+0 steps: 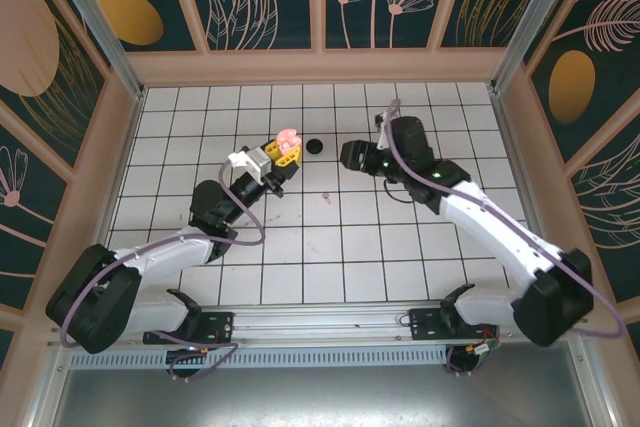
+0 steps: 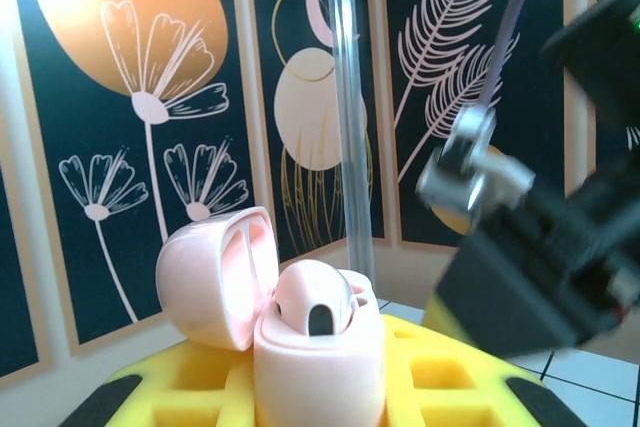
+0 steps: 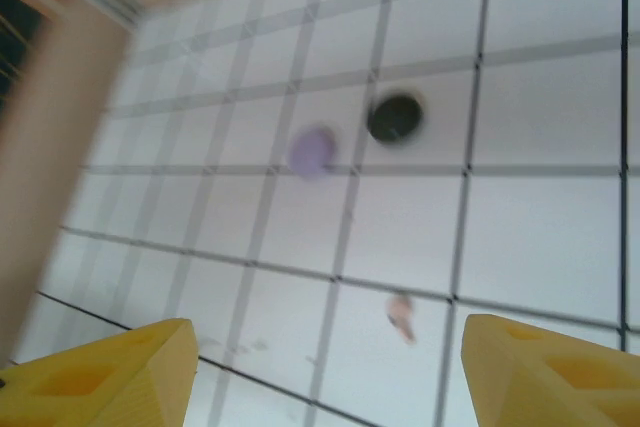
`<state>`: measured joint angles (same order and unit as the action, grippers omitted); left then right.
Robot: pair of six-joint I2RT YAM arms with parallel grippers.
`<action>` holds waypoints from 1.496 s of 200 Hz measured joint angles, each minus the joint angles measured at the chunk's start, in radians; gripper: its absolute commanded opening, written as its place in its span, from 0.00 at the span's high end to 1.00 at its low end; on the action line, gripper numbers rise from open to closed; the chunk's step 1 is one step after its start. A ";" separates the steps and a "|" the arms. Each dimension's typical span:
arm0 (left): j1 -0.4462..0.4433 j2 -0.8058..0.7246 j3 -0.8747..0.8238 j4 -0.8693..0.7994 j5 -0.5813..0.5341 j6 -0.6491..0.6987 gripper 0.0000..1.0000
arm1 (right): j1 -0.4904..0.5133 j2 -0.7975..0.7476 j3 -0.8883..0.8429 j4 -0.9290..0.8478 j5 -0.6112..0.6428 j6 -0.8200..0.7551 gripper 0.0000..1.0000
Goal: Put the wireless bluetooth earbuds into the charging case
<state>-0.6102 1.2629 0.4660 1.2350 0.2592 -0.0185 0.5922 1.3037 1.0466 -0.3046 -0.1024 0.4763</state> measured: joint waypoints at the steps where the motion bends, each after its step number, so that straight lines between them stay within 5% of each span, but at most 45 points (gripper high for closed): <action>1: 0.000 -0.001 -0.001 0.000 -0.001 0.000 1.00 | 0.000 0.005 0.000 0.000 0.000 -0.001 0.32; 61: 0.000 -0.098 -0.074 -0.005 -0.050 0.016 1.00 | 0.012 0.393 0.103 -0.142 0.024 -0.158 0.45; 122: 0.000 -0.137 -0.096 -0.014 -0.068 0.027 1.00 | 0.117 0.601 0.299 -0.236 0.082 -0.262 0.51; 299: 0.000 -0.182 -0.105 -0.036 -0.085 0.060 1.00 | 0.169 0.760 0.428 -0.302 0.137 -0.288 0.60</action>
<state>-0.6102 1.0805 0.3607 1.1992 0.1741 0.0418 0.7612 2.0636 1.4746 -0.6067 0.0345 0.1886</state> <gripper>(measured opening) 0.243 0.402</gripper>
